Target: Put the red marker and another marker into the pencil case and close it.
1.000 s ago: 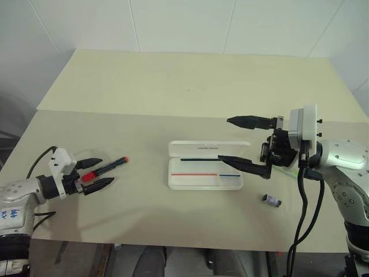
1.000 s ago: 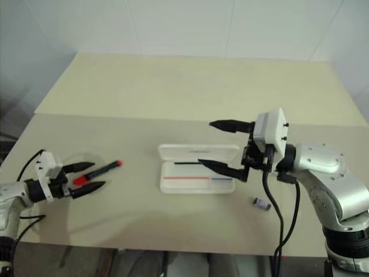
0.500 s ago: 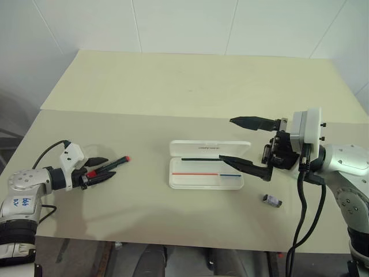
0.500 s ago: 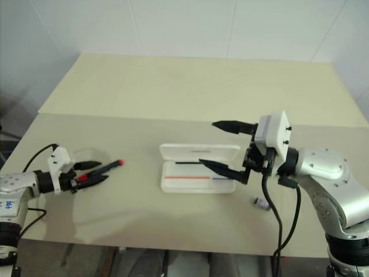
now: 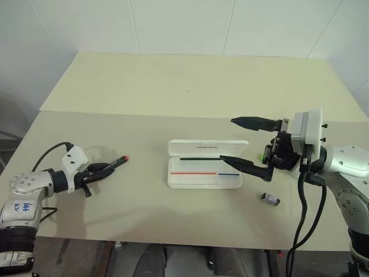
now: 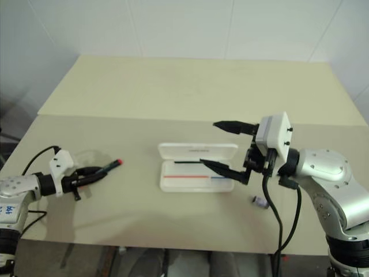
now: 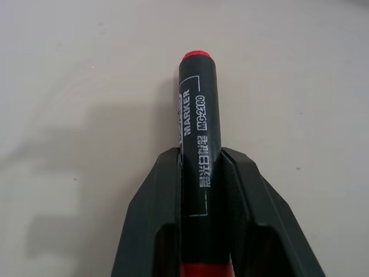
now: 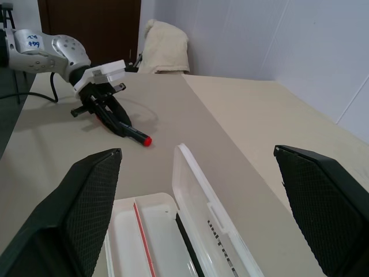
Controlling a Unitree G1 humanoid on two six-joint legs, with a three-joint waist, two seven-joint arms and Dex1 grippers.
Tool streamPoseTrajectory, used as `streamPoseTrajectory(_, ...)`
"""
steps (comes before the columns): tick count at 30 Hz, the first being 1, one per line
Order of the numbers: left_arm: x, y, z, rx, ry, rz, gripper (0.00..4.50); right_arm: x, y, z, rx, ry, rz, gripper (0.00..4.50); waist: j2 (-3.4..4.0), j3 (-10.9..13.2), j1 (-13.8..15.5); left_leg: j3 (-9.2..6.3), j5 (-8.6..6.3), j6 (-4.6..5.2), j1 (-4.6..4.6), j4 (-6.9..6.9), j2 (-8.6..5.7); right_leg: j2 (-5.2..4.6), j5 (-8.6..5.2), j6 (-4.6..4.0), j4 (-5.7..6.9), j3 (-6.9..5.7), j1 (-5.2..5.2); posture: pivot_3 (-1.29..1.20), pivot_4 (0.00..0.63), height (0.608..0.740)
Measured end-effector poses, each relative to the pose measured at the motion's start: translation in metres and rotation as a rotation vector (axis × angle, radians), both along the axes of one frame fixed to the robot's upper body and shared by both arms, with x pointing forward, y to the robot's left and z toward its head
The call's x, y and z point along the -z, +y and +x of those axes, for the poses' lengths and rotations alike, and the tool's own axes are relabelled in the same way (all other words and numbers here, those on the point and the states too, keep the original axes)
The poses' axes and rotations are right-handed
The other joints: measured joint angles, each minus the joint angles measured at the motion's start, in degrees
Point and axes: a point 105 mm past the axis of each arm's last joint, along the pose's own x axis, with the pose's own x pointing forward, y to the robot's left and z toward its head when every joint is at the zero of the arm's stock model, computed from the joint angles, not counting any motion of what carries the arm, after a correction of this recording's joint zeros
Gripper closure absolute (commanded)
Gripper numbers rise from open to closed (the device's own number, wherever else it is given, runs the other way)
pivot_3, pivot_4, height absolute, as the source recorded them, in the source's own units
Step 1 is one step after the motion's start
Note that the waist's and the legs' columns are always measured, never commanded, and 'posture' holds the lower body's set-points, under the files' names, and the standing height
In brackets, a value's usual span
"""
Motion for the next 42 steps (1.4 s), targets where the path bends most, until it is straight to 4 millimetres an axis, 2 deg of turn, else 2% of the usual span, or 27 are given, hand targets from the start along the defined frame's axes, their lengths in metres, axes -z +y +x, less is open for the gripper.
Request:
streamPoseTrajectory(3,-0.006,-0.027,-0.014,0.124,-0.036,-0.090,3.87,0.001,0.000,0.000,-0.002,0.001,0.000,0.00,-0.11,0.0,0.0,-0.01,-0.05,-0.08,-0.12,-0.02,0.01,0.00,0.11,0.19,-0.02,-0.02,-0.10,0.00,0.150,0.740)
streamPoseTrajectory(7,-0.017,-0.036,-0.029,0.215,-0.069,-0.078,3.87,0.003,-0.001,0.000,0.000,0.009,-0.002,0.00,-0.11,0.0,0.0,0.02,-0.05,-0.08,-0.08,-0.17,0.01,0.01,0.07,0.18,-0.03,-0.02,-0.14,0.00,0.150,0.740)
streamPoseTrajectory(11,-0.020,-0.046,-0.035,0.277,-0.067,-0.079,3.87,0.006,-0.003,0.001,0.002,0.019,-0.006,0.00,-0.11,0.0,0.0,0.02,-0.05,-0.08,-0.07,-0.14,0.01,0.03,-0.07,-0.08,-0.02,-0.02,-0.14,0.00,0.150,0.740)
streamPoseTrajectory(17,-0.023,-0.069,-0.027,0.398,-0.066,-0.044,3.87,0.011,-0.006,0.000,0.017,0.033,-0.025,0.00,-0.11,0.0,0.1,0.03,-0.05,-0.07,-0.09,-0.05,0.00,0.04,-0.07,-0.08,-0.01,0.00,-0.11,0.00,0.150,0.740)
streamPoseTrajectory(26,-0.027,-0.126,-0.012,0.591,-0.085,0.002,3.87,0.010,-0.008,-0.004,0.061,0.019,-0.021,0.00,-0.11,0.0,0.0,0.01,-0.05,-0.07,-0.09,-0.07,0.00,0.09,0.12,0.28,0.04,0.00,-0.12,0.00,0.150,0.740)
streamPoseTrajectory(36,-0.028,-0.164,0.002,0.605,-0.088,0.019,3.87,0.010,-0.007,-0.008,0.098,0.012,-0.014,0.00,-0.13,0.0,0.1,0.00,-0.04,-0.07,-0.10,-0.01,0.00,0.10,0.15,0.34,0.07,0.01,-0.11,0.00,0.150,0.740)
streamPoseTrajectory(42,-0.028,-0.180,0.008,0.591,-0.096,0.022,3.87,0.009,-0.006,-0.008,0.106,0.009,-0.005,0.00,-0.13,0.0,0.1,-0.01,-0.04,-0.07,-0.09,0.00,0.00,0.11,0.15,0.34,0.09,0.01,-0.11,0.00,0.150,0.740)
